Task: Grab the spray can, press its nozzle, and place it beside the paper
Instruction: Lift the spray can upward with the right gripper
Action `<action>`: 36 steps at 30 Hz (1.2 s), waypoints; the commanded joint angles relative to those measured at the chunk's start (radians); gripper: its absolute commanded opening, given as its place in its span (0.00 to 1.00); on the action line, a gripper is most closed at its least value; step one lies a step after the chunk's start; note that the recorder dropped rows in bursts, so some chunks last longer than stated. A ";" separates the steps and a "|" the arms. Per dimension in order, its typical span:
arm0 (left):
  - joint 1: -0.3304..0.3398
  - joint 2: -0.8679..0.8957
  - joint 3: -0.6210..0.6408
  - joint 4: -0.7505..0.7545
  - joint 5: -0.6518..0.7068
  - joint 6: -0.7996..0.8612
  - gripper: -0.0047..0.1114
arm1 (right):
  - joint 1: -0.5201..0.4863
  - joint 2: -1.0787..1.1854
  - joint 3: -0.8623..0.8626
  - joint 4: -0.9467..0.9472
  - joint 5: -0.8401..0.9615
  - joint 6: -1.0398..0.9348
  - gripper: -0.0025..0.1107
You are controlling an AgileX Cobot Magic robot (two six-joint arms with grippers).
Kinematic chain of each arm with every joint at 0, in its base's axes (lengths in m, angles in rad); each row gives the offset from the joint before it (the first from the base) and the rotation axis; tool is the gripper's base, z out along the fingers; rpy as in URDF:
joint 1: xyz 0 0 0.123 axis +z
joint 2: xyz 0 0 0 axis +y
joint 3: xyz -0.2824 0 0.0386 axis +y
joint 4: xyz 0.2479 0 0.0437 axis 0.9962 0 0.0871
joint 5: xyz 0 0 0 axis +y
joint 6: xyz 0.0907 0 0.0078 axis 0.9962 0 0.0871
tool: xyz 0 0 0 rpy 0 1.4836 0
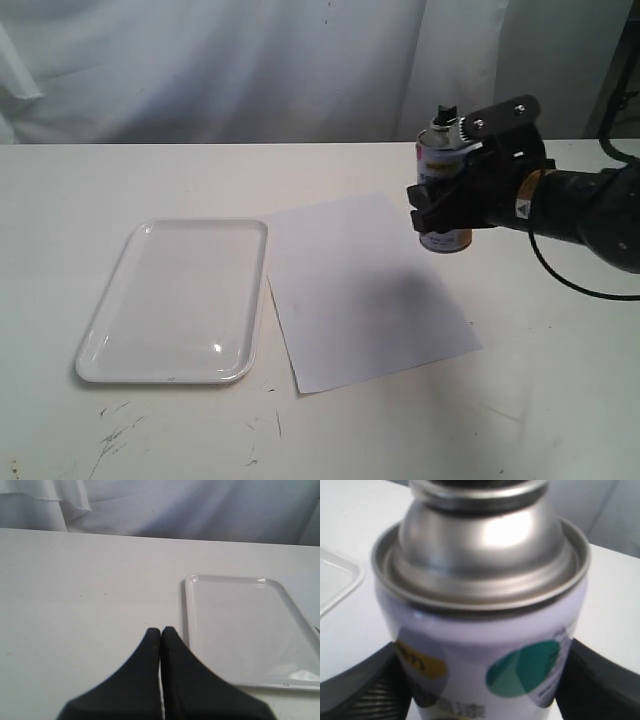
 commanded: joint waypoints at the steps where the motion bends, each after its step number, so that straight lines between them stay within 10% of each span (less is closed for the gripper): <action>1: -0.005 -0.005 0.004 -0.005 -0.007 -0.003 0.04 | 0.044 -0.021 -0.050 0.000 0.068 -0.011 0.02; 36: -0.005 -0.005 0.004 -0.005 -0.007 0.001 0.04 | 0.179 -0.021 -0.230 -0.057 0.439 -0.699 0.02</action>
